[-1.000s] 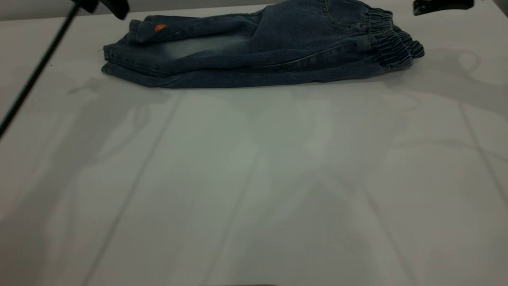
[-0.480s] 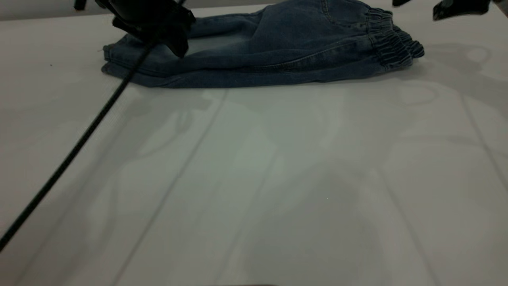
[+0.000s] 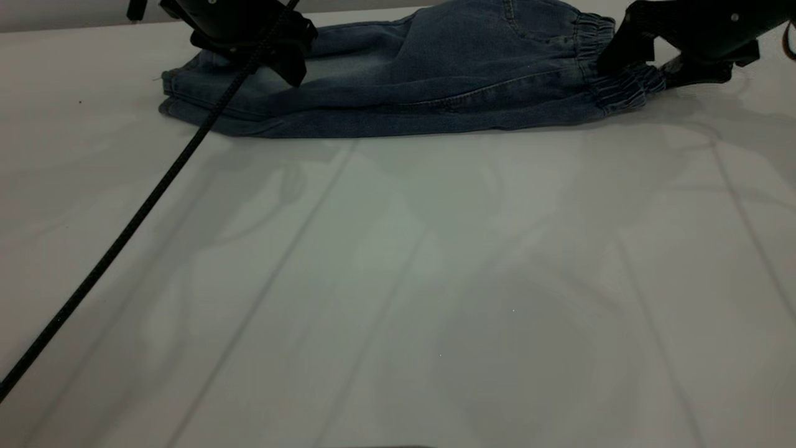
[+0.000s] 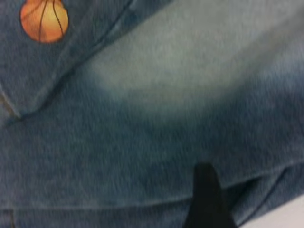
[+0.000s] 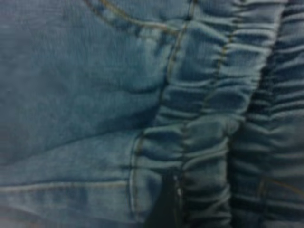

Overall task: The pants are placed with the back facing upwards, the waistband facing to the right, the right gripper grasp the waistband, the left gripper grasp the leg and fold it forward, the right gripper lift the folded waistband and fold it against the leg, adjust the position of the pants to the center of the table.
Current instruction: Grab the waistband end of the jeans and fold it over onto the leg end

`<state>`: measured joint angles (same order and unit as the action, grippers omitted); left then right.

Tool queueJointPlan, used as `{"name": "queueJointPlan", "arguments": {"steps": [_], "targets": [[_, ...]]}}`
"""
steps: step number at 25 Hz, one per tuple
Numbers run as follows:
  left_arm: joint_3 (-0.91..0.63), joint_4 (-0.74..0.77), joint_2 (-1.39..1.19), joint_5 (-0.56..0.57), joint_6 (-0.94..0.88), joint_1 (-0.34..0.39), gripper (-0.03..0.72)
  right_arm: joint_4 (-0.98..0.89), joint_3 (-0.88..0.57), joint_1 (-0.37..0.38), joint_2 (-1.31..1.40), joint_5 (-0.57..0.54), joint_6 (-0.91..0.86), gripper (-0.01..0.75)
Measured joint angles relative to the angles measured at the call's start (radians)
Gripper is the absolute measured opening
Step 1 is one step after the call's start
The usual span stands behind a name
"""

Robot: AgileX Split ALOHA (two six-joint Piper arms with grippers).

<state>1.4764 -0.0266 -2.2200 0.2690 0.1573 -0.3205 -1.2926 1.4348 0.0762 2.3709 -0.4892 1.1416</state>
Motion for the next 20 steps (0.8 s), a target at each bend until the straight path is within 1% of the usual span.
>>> {"name": "queueJointPlan", "arguments": {"steps": [5, 8, 12, 14, 16, 20], "targets": [[0.000, -0.001, -0.029, -0.040, 0.000, 0.000, 0.443, -0.015, 0.002, 0.003, 0.003, -0.103, 0.011, 0.602], [0.002, -0.005, -0.058, -0.054, 0.000, 0.000, 0.443, -0.038, 0.002, 0.003, 0.004, -0.140, 0.023, 0.575], [0.018, -0.007, -0.100, -0.067, -0.001, 0.000, 0.443, -0.049, 0.002, 0.003, 0.004, -0.162, 0.023, 0.482], [0.031, -0.007, -0.121, -0.068, -0.001, 0.000, 0.443, -0.055, 0.003, 0.003, 0.004, -0.186, 0.025, 0.426], [0.050, -0.007, -0.144, -0.067, -0.001, 0.000, 0.443, -0.056, 0.004, 0.003, 0.004, -0.216, 0.032, 0.387], [0.088, -0.007, -0.168, -0.062, -0.001, 0.000, 0.443, -0.058, 0.006, 0.003, 0.004, -0.262, 0.055, 0.360]]}}
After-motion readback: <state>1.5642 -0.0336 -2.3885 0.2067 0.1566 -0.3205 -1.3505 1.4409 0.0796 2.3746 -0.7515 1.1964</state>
